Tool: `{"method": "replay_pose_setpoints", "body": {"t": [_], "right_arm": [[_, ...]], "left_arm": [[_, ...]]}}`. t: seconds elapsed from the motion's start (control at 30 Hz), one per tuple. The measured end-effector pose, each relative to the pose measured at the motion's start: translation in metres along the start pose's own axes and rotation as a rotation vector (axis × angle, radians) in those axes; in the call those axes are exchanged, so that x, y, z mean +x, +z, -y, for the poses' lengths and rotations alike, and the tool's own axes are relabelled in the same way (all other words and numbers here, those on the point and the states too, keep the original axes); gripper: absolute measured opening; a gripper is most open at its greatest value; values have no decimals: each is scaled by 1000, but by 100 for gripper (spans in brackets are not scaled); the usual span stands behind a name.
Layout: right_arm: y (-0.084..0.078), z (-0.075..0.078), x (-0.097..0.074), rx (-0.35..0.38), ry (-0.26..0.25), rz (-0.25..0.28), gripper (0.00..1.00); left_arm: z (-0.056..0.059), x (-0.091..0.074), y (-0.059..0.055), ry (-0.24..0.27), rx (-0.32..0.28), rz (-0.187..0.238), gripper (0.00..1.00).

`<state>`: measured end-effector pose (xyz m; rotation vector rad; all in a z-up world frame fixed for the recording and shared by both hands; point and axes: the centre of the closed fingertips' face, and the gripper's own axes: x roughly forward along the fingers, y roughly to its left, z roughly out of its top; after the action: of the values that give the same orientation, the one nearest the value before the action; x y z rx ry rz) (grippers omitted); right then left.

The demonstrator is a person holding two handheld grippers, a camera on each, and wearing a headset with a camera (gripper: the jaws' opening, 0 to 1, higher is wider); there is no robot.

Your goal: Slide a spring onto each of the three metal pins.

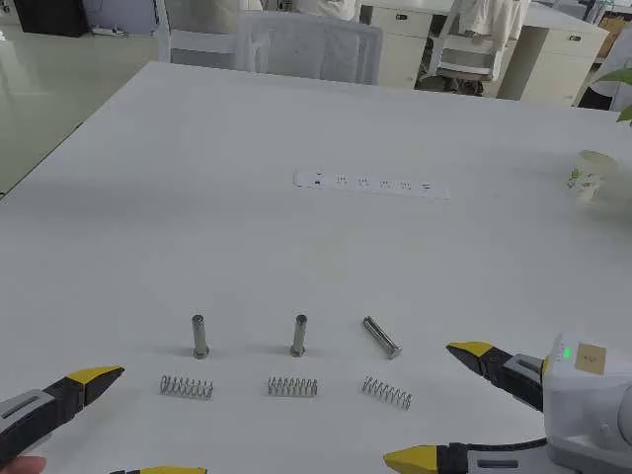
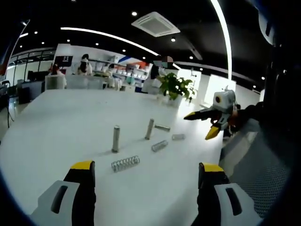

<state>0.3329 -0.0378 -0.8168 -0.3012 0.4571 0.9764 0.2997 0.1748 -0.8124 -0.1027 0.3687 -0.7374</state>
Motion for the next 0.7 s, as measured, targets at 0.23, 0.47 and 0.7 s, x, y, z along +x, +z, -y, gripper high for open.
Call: {"method": "replay_pose_setpoints", "body": {"t": [0.23, 0.47, 0.7], "right_arm": [[-1, 0, 0, 0, 0, -3, 86], [0, 1, 0, 0, -3, -2, 86], [-2, 1, 0, -2, -1, -8, 86]], "left_arm": [[0, 0, -1, -1, 1, -3, 87], [0, 0, 0, -2, 3, -3, 87], [0, 0, -1, -1, 3, -5, 87]]}}
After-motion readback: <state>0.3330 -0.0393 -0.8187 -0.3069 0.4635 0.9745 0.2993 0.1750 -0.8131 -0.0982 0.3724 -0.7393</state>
